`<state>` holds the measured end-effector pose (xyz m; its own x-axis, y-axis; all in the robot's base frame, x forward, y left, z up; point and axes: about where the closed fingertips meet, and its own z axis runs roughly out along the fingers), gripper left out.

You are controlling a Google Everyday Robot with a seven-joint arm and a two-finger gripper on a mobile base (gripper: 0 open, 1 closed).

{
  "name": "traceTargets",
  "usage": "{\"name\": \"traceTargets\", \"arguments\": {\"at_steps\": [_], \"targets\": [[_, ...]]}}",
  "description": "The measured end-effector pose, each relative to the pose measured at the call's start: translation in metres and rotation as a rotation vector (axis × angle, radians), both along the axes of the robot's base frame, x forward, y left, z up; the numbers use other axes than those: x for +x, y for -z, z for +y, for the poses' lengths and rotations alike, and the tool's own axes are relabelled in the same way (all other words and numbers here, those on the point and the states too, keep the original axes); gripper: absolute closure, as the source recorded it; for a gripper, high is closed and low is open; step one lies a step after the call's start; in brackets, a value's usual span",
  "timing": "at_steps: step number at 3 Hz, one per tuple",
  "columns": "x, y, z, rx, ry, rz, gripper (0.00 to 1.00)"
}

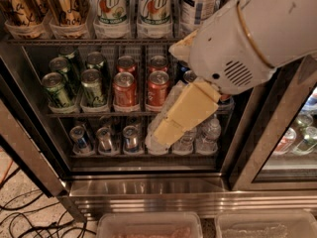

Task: Pick green can from middle shelf of fridge

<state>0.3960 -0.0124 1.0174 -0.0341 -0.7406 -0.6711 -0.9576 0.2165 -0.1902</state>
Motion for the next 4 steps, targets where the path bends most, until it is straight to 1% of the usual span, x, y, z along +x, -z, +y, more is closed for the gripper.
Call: {"name": "traceTargets", "arguments": {"at_steps": [1,2,3,4], "targets": [[0.014,0.032,0.002,-0.011,0.040,-0.042,0.00],[0.038,0.074,0.007,-0.001,0.080,-0.091,0.00],[0.062,0.116,0.014,0.030,0.087,-0.148,0.00],[0.084,0.147,0.023,0.089,0.089,-0.229,0.00]]}}
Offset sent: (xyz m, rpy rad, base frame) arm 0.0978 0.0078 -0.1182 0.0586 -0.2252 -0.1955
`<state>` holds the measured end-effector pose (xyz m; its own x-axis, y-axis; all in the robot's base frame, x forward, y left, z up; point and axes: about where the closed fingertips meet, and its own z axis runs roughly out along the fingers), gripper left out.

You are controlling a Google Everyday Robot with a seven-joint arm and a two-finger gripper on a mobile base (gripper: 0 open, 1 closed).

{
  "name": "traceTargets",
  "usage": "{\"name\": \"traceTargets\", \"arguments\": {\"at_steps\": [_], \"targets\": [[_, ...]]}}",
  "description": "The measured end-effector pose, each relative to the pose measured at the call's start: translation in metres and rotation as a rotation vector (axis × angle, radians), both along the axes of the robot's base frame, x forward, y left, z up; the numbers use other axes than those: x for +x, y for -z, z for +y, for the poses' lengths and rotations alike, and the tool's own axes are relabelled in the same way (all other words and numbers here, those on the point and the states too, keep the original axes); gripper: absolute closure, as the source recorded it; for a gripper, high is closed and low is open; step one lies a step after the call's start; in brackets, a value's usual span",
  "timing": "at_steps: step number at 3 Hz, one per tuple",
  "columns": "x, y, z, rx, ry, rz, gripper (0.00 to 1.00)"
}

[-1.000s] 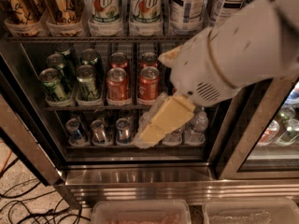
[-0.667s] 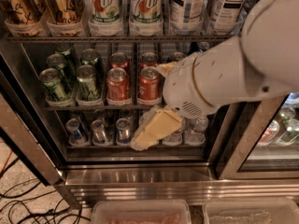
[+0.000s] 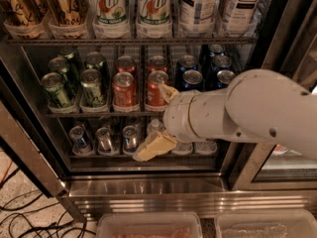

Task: Pick green can from middle shelf of fridge

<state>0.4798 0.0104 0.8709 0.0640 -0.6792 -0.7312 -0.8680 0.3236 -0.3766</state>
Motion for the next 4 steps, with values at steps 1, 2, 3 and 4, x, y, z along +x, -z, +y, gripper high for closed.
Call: {"name": "traceTargets", "arguments": {"at_steps": [1,2,3,4], "targets": [[0.014,-0.009,0.000,-0.010,0.007,-0.086,0.00],[0.014,-0.009,0.000,-0.010,0.007,-0.086,0.00],[0.016,-0.010,0.015,0.070,0.012,-0.092,0.00],[0.025,0.003,0.014,0.240,0.144,-0.069,0.00]]}}
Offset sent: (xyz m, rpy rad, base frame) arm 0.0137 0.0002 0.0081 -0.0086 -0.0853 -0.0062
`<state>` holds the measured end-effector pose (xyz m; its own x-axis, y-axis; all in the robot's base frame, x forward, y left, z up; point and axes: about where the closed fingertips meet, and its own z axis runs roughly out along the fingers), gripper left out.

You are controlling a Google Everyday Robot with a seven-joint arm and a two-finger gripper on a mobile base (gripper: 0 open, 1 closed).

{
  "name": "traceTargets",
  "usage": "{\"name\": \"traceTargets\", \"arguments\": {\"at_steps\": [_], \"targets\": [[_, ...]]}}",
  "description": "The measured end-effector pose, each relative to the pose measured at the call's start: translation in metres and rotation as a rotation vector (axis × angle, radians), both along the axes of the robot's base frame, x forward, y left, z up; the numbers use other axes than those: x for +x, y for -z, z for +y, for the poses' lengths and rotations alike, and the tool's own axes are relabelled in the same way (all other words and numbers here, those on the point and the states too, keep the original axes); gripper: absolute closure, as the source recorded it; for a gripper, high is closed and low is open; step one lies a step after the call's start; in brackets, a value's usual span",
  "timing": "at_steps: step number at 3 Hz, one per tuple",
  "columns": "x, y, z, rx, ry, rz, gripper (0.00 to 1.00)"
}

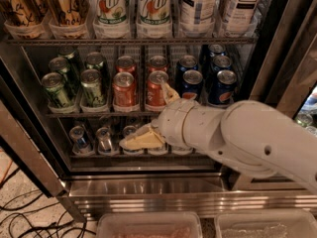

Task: Pick green can from middle shelf of fridge

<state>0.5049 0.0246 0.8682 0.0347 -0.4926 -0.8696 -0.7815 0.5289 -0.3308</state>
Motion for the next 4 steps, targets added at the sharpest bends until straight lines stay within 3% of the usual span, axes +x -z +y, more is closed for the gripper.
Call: {"name": "traceTargets", "arguments": {"at_steps": [1,2,3,4], "targets": [[0.021,0.024,-0.034,0.200,0.186,0.052,0.00],[0.028,0.051,-0.080,0.295,0.347,0.045,0.00],[0.032,0.052,-0.096,0.369,0.418,0.048,0.00],[0.032,0.052,-0.095,0.369,0.418,0.048,0.00]]}}
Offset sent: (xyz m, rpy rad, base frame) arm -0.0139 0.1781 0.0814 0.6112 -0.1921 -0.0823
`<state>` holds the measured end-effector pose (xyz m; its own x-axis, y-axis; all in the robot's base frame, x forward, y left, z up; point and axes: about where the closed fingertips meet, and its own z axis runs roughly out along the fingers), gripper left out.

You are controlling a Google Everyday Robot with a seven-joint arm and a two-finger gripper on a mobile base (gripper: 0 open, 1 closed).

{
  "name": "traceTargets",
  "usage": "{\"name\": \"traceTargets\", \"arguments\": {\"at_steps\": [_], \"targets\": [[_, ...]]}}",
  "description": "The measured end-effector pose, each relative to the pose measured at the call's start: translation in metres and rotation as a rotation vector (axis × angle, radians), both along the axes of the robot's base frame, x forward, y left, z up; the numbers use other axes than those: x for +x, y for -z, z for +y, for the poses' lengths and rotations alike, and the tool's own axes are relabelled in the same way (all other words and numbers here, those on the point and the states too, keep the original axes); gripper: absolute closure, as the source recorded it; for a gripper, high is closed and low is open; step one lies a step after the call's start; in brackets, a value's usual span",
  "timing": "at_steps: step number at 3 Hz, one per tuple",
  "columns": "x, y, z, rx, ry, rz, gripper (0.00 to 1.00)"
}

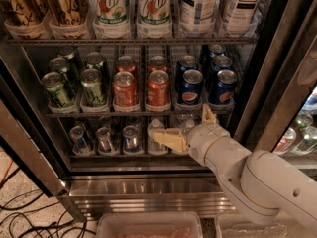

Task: Pick green can from middle shelf of fridge

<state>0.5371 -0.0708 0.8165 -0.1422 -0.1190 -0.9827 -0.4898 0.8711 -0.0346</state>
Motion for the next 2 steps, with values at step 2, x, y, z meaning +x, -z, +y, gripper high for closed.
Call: {"name": "traceTargets", "arguments": {"at_steps": [2], "targets": [[-0.025,0.006,0.041,0.052,-0.080,-0.059,0.00]]}}
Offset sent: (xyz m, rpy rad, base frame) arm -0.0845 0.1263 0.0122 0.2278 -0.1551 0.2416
